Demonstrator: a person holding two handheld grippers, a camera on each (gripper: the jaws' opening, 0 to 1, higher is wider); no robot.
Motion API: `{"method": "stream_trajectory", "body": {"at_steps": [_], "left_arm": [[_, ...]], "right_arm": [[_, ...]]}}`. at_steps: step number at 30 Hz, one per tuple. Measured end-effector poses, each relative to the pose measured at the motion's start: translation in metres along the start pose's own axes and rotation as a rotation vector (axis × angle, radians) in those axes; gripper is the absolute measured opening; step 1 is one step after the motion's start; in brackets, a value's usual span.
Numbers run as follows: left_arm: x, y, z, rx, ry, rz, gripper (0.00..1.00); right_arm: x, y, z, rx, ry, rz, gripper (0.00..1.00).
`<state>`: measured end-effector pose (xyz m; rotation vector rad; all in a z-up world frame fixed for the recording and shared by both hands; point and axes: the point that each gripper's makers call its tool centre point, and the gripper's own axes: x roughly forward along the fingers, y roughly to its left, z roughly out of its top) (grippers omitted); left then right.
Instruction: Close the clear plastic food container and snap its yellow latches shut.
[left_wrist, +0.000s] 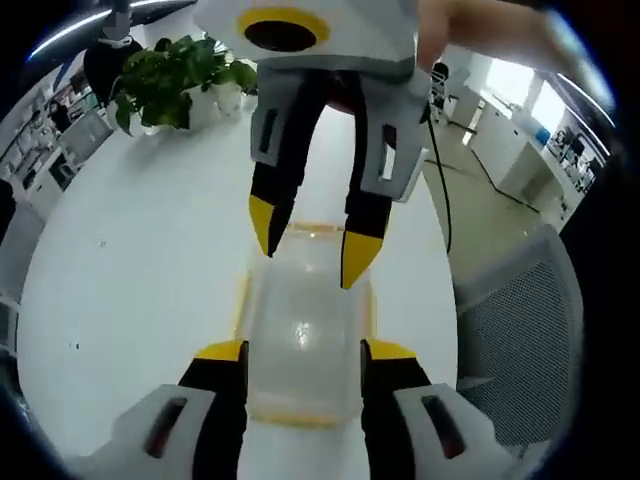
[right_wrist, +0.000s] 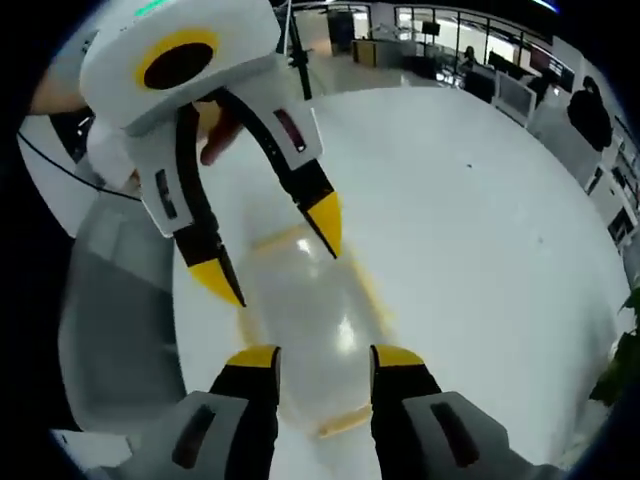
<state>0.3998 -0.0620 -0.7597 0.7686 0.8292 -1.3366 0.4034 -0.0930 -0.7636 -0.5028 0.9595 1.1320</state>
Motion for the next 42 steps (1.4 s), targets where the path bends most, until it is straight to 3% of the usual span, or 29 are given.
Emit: {"method": "stream_trajectory", "body": {"at_steps": [9,42], "left_arm": [[0.007,-0.002,0.001,0.009,0.008,-0.009,0.42],[0.021,-0.007,-0.006,0.025,0.047,-0.030,0.43]], "right_arm": [[0.008,0.005,0.001,-0.064,0.017,0.014,0.34],[0.021,-0.004,0.007,-0.121,0.031,-0.013,0.36]]}}
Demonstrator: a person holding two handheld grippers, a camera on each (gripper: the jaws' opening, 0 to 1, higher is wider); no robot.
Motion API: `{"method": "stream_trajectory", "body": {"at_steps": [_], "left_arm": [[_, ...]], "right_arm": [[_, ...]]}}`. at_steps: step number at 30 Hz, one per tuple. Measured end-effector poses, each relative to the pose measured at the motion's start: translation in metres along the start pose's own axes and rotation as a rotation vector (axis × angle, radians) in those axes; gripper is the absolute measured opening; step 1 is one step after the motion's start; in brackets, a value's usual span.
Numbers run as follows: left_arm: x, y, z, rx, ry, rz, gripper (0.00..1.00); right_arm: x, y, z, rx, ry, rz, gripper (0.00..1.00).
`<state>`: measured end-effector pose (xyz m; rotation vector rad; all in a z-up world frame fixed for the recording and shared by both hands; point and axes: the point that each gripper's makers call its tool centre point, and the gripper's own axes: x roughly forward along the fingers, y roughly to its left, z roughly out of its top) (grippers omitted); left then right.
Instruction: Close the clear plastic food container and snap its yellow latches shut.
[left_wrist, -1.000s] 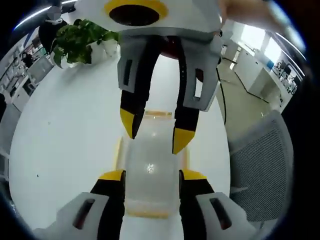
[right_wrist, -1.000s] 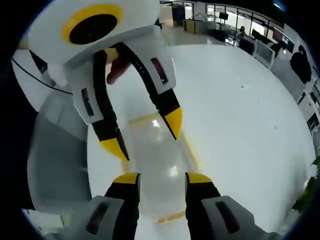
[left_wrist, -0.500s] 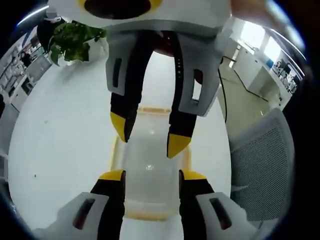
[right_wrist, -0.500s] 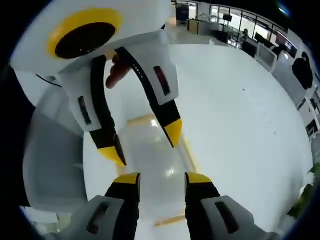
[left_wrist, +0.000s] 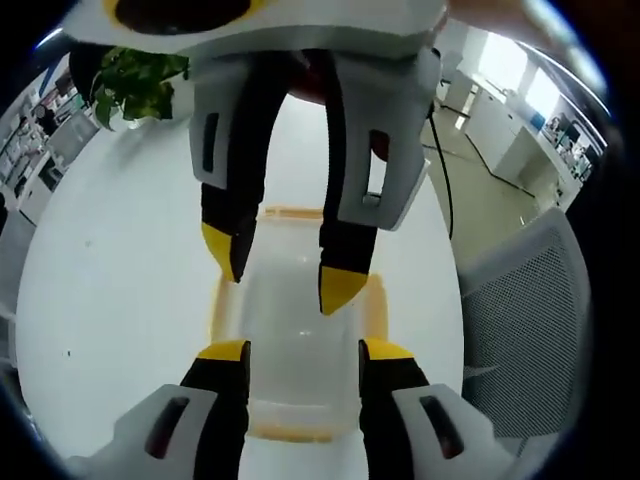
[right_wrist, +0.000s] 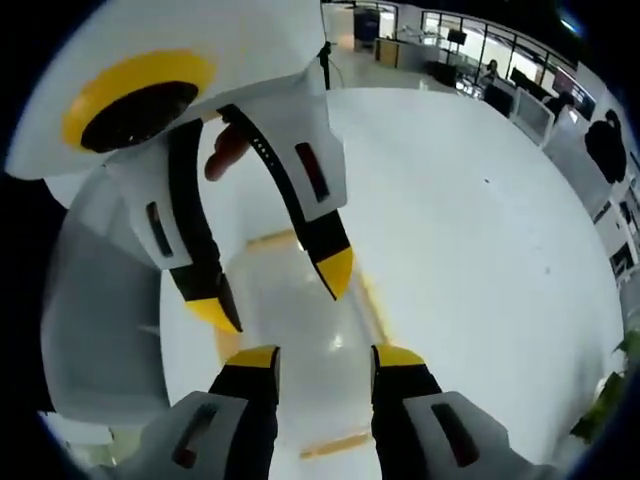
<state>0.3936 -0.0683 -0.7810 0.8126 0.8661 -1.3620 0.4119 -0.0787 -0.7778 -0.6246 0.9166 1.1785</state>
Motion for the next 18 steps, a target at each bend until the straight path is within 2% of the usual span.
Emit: {"method": "stream_trajectory", "body": {"at_steps": [5,8,9,12,18], "left_arm": [[0.0001,-0.0013,-0.0003,0.015,0.007,0.001,0.43],[0.0013,-0.0054,-0.0014,0.039,0.013,-0.011,0.49],[0.0022,-0.0045,-0.0014,0.075,0.022,0.002,0.50],[0.0021,-0.0056,-0.0006,0.073,0.031,0.010,0.50],[0.0021,-0.0050,-0.0014,0.065,0.033,0.018,0.50]], "right_arm": [[0.0014,-0.0045,0.0028,-0.012,-0.015,-0.012,0.43],[0.0029,-0.0056,0.0034,-0.010,-0.025,-0.006,0.47],[0.0036,-0.0058,0.0017,-0.019,-0.017,-0.004,0.48],[0.0037,-0.0054,0.0040,-0.025,-0.028,-0.001,0.54],[0.0054,-0.0083,0.0032,-0.018,-0.030,0.020,0.54]]}}
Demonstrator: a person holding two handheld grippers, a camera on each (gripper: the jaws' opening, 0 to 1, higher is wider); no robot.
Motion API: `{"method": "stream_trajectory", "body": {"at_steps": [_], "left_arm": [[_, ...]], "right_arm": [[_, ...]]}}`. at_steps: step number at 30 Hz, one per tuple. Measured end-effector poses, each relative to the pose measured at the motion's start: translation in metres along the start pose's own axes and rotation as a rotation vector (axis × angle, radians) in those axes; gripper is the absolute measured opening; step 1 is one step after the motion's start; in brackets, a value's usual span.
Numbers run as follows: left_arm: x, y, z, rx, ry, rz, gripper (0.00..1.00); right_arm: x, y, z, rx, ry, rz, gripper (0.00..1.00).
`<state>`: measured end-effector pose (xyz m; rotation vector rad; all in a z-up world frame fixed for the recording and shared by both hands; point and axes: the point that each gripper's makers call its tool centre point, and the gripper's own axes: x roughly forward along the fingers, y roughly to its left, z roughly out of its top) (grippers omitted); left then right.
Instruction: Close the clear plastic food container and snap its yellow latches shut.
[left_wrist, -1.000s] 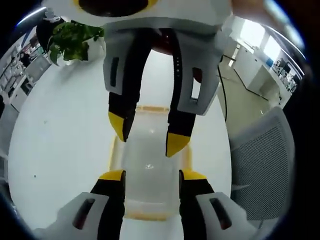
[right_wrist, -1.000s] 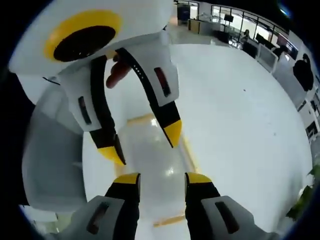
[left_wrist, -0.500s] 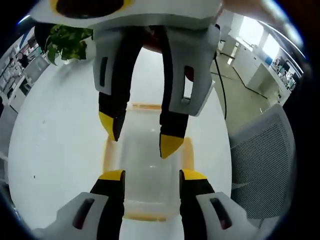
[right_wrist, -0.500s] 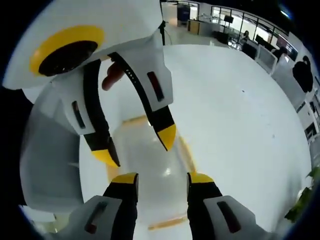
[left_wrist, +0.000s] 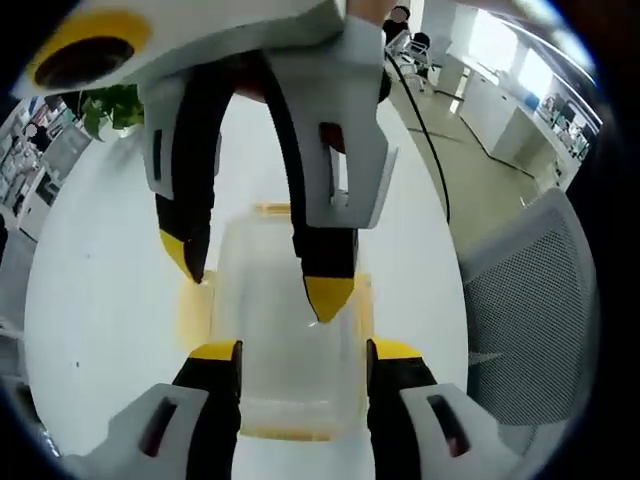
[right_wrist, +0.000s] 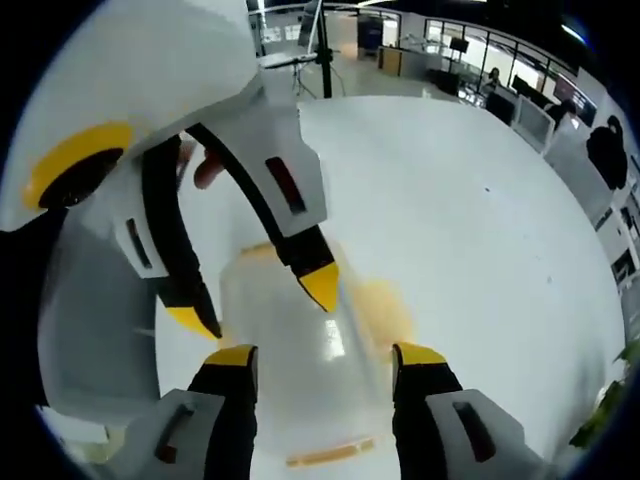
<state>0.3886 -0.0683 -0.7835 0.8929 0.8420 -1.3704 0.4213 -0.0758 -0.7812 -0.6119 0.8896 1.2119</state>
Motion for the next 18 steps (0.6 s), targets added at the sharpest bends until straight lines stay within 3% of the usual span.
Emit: {"method": "stream_trajectory", "body": {"at_steps": [4,14,18], "left_arm": [[0.000,0.000,0.000,-0.005,0.000,0.002,0.50],[0.001,-0.004,0.002,-0.022,0.002,0.011,0.53],[0.003,-0.004,0.003,-0.019,0.020,0.020,0.60]], "right_arm": [[0.000,0.001,0.002,0.030,-0.018,0.025,0.54],[0.007,0.005,-0.004,0.013,0.018,0.077,0.55],[0.010,0.006,-0.007,0.018,0.042,0.104,0.54]]}}
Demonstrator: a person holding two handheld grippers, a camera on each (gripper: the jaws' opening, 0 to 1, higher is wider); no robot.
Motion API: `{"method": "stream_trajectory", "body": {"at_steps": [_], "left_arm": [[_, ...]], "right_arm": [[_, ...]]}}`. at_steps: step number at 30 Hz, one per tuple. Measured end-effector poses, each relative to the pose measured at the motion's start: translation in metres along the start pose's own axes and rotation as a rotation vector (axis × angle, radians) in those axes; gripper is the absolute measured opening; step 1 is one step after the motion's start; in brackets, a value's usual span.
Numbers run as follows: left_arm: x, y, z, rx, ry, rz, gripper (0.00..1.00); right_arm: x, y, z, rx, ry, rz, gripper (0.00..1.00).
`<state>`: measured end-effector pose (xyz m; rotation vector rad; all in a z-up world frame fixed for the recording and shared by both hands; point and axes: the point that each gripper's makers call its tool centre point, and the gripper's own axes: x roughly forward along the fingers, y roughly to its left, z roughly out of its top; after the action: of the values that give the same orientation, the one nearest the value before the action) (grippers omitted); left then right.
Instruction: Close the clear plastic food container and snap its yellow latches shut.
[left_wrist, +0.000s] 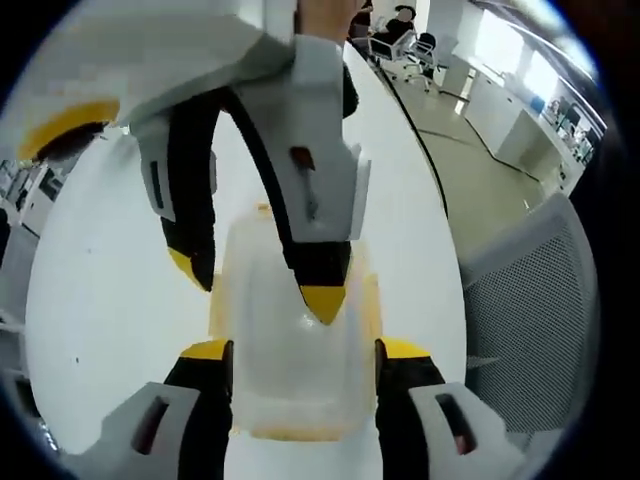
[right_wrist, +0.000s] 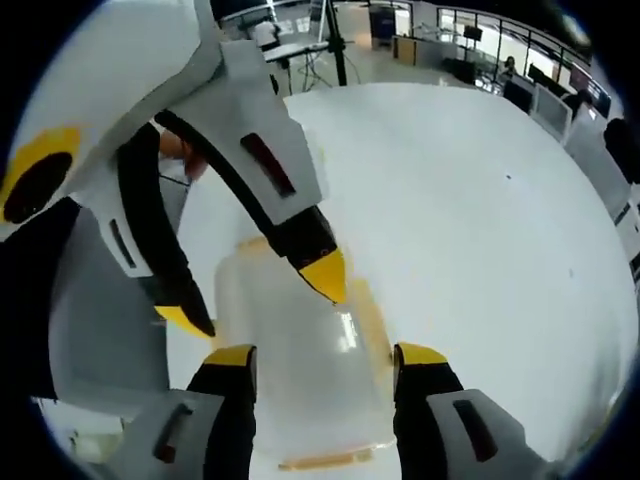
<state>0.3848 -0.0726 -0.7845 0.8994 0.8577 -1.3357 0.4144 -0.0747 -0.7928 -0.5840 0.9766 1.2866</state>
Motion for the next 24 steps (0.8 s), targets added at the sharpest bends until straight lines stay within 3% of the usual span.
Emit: {"method": "stream_trajectory", "body": {"at_steps": [9,13,16,24], "left_arm": [[-0.002,-0.006,0.001,0.057,0.047,0.020,0.57],[-0.004,-0.009,0.003,0.002,0.042,0.005,0.69],[-0.005,-0.010,0.000,0.031,0.055,0.022,0.65],[0.006,-0.015,-0.002,-0.044,0.070,0.077,0.66]], "right_arm": [[0.002,0.001,0.000,0.005,-0.013,0.019,0.54],[0.002,0.001,0.000,0.014,-0.016,0.022,0.55],[0.002,0.001,0.000,0.014,-0.008,0.022,0.54],[0.002,0.001,0.000,0.023,0.005,0.021,0.54]]}}
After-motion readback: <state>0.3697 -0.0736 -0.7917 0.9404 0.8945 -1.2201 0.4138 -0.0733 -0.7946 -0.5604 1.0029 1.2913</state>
